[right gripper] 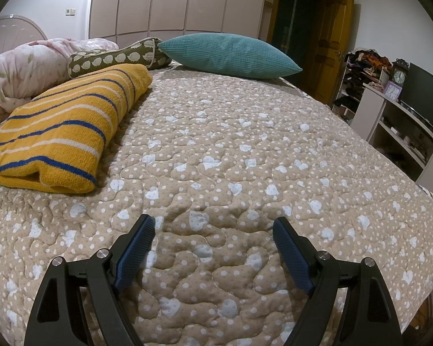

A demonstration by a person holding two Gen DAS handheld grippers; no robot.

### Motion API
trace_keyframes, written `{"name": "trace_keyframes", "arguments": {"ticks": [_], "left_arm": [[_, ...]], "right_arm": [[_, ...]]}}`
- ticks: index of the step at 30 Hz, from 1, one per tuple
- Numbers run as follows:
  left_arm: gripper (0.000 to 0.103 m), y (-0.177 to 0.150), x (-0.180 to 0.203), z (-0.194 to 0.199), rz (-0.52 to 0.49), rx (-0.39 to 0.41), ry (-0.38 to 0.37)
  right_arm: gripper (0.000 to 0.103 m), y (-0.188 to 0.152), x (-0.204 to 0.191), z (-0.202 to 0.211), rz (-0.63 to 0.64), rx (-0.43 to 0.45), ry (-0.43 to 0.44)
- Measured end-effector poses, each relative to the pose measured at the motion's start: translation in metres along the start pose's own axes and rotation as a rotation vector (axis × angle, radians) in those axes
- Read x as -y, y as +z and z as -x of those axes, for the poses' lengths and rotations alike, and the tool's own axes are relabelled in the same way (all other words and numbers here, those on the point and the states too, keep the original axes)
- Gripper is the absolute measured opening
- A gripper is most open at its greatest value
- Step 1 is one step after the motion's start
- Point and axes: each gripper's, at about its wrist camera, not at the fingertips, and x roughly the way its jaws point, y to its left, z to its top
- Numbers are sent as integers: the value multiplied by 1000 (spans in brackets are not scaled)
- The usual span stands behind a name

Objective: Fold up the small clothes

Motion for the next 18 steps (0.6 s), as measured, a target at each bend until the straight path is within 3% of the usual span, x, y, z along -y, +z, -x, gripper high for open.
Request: {"name": "trace_keyframes", "arguments": {"ticks": [18], "left_arm": [[103,1,-1,-1,-2,0,-6]], "right_arm": [[89,-2,-4,2,10,10,-30]]}}
